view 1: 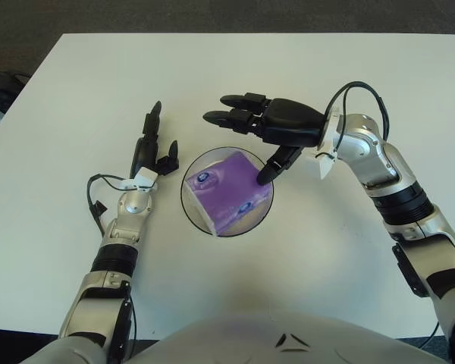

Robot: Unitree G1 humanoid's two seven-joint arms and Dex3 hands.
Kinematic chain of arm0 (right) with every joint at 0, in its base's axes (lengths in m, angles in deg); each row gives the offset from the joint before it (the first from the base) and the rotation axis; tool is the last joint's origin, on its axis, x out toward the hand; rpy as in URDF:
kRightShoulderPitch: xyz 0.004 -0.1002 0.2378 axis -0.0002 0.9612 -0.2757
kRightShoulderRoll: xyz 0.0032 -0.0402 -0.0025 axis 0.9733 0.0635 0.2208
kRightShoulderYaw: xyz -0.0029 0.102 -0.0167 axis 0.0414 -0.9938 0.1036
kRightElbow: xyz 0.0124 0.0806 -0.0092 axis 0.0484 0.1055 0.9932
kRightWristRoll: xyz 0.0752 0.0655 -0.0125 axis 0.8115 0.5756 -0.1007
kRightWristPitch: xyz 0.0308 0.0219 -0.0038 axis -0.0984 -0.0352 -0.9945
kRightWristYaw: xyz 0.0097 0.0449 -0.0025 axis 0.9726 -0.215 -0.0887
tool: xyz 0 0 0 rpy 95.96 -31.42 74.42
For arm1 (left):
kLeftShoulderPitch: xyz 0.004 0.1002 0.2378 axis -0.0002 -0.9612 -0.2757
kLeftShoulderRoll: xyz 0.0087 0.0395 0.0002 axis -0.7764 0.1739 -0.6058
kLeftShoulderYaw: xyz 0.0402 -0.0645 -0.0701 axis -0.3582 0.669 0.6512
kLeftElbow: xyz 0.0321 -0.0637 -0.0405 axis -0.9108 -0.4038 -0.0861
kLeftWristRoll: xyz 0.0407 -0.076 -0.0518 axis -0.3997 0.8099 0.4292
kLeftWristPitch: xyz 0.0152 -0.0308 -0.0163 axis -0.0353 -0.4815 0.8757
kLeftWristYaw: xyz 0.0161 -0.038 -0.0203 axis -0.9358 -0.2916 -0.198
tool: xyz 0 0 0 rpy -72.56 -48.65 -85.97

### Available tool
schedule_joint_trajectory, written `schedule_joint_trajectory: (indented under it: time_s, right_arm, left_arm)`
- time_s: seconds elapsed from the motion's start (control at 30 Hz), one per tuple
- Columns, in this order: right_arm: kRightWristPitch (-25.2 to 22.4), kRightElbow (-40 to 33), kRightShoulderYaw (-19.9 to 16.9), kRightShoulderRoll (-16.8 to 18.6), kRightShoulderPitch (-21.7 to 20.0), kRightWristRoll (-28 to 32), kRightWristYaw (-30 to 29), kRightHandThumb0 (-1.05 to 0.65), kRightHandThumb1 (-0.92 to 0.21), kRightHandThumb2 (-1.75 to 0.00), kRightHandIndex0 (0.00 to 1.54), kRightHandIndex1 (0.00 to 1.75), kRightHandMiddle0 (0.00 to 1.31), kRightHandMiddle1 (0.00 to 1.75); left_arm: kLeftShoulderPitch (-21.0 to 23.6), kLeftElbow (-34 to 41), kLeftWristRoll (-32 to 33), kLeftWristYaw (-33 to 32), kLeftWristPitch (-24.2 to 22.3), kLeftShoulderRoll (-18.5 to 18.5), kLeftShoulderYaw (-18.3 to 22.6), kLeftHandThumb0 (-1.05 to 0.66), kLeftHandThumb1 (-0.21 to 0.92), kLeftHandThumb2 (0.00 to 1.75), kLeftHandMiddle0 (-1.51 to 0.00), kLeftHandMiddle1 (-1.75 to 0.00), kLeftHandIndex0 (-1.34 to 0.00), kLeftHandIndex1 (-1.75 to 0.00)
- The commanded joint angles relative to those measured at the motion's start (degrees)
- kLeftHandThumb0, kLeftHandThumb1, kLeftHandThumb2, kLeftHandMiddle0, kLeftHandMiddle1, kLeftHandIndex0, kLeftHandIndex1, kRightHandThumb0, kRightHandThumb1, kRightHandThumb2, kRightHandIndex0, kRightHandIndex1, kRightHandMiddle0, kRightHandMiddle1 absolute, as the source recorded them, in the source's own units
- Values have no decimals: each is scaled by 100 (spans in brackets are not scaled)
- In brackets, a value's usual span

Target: Put the tissue paper into the plate.

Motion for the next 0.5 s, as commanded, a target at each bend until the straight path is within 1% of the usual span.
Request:
schedule_joint_trajectory:
  time_s: [0.0,0.47]
  right_arm:
    - [150,47,38,-55,-103,73,41,-105,-92,-32,0,0,0,0]
    - [357,261,55,-77,-206,38,22,-105,-92,-34,0,0,0,0]
  left_arm:
    - [-1100,-881,143,93,25,737,-350,-76,92,89,-18,0,0,-24]
    - [-999,-1142,150,49,172,729,-327,-76,92,89,-17,0,0,-25]
